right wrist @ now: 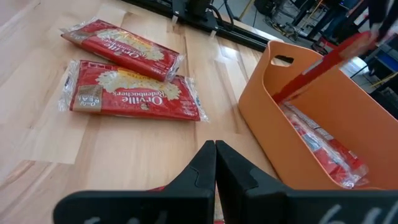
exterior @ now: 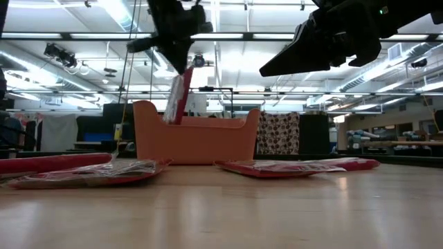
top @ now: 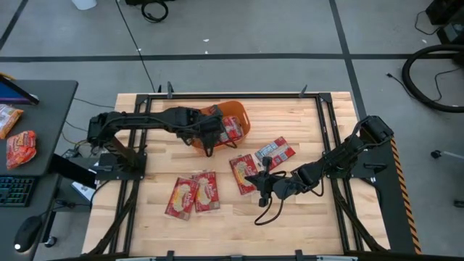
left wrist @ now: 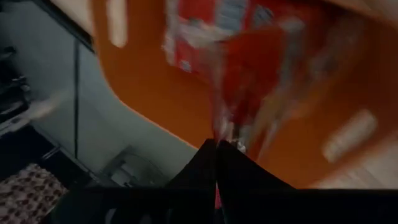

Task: Sort popcorn bags into baskets
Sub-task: Put the popcorn bag into the orange bin

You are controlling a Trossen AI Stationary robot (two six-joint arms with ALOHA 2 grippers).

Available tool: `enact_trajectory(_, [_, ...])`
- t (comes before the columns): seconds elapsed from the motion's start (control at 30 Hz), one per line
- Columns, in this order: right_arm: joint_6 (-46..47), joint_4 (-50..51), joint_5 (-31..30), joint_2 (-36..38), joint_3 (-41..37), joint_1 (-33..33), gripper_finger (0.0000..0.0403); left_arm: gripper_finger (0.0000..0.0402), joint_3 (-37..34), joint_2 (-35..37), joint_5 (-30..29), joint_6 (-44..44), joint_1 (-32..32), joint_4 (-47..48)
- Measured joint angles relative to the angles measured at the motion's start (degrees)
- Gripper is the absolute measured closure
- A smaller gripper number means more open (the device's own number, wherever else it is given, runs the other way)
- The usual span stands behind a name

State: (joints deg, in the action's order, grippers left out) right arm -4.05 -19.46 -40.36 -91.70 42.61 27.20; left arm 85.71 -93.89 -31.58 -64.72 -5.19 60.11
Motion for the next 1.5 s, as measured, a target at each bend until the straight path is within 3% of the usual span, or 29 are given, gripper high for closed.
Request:
enact_trajectory(0.13, [0.1,0.1,0.0,0.0,0.0,0.0,0.0392,0.0395,0.0,-0.7,0.3,3.8,-0.8,-7.0])
enact_trajectory(0.33, [0.5,0.2,1.3,0.0,0.0,0.0,0.0392,0.0388,-0.1,-2.6,0.3,8.7,-1.5,-9.8])
enact_trajectory(0.73, [1.5,1.0,1.4,0.0,0.0,0.0,0.0392,0.0256,-0.1,-3.6,0.9,16.4,0.8,-11.7])
enact_trajectory(0.87, [1.6,1.2,1.4,0.0,0.0,0.0,0.0392,0.0232,-0.1,-2.6,5.9,20.4,2.6,-10.9])
enact_trajectory(1.03, [2.3,1.7,1.4,0.0,0.0,0.2,0.0392,0.0230,0.0,-1.2,15.7,36.0,5.2,-8.6])
enact_trajectory(1.2, [3.1,2.1,1.4,0.0,0.0,0.2,0.0392,0.0230,0.0,-1.1,17.1,56.6,9.5,-2.2])
enact_trajectory(1.33, [3.3,1.6,1.4,0.0,0.0,0.2,0.0392,0.0230,0.0,-1.1,22.7,66.4,13.2,2.5])
enact_trajectory(1.5, [4.4,1.6,2.5,0.0,0.0,0.0,0.0392,0.0230,0.0,-1.1,22.9,76.7,18.4,4.9])
